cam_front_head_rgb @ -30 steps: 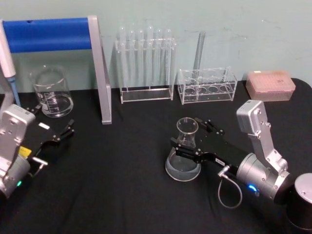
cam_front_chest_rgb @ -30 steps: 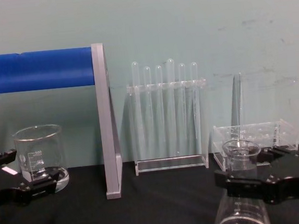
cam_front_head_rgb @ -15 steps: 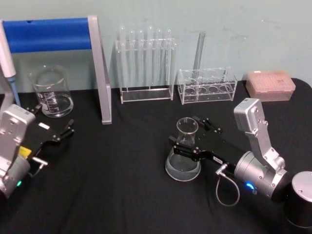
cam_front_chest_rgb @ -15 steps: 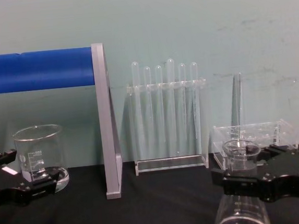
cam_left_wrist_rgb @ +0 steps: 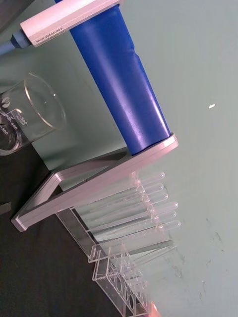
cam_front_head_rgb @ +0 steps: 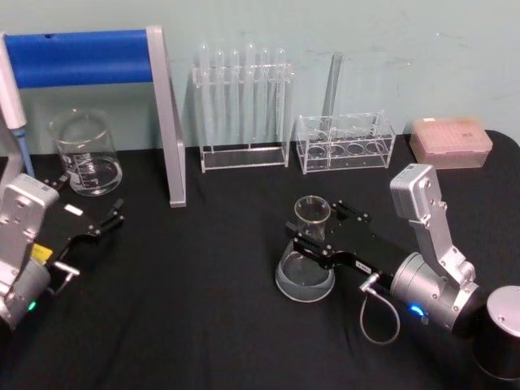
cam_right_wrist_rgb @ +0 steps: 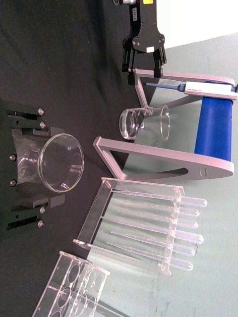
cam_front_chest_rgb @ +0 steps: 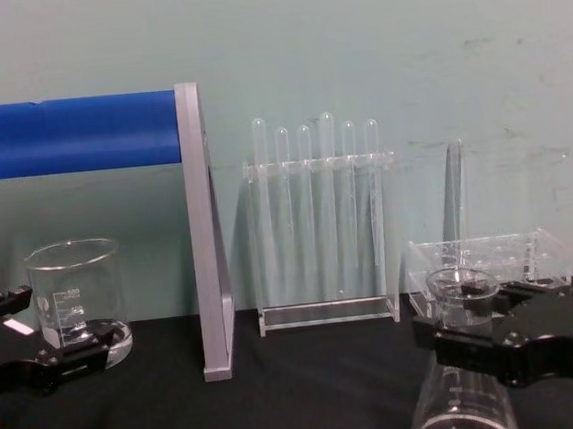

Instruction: Grasp the erlenmeyer flask with one hand, shake it three times, then place it back.

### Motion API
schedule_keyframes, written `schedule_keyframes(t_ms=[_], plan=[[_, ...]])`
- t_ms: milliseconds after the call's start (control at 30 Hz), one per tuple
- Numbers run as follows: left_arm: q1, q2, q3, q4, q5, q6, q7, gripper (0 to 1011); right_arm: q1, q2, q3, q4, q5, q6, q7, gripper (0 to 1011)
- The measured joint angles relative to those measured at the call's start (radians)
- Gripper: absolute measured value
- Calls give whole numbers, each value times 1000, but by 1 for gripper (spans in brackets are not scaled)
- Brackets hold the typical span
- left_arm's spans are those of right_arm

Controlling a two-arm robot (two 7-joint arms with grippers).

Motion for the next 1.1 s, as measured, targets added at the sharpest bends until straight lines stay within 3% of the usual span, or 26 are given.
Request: schedule_keyframes(t_ms=[333,667,1100], plan=[[0,0,0,0,0,0,0,1001,-1,1,0,-1,1,-1,-1,457],[0,0,0,0,0,0,0,1001,-7,-2,11,-16,-2,0,-8,457],[0,0,0,0,0,0,0,1001,-26,9,75,-144,7,67,-36,457]])
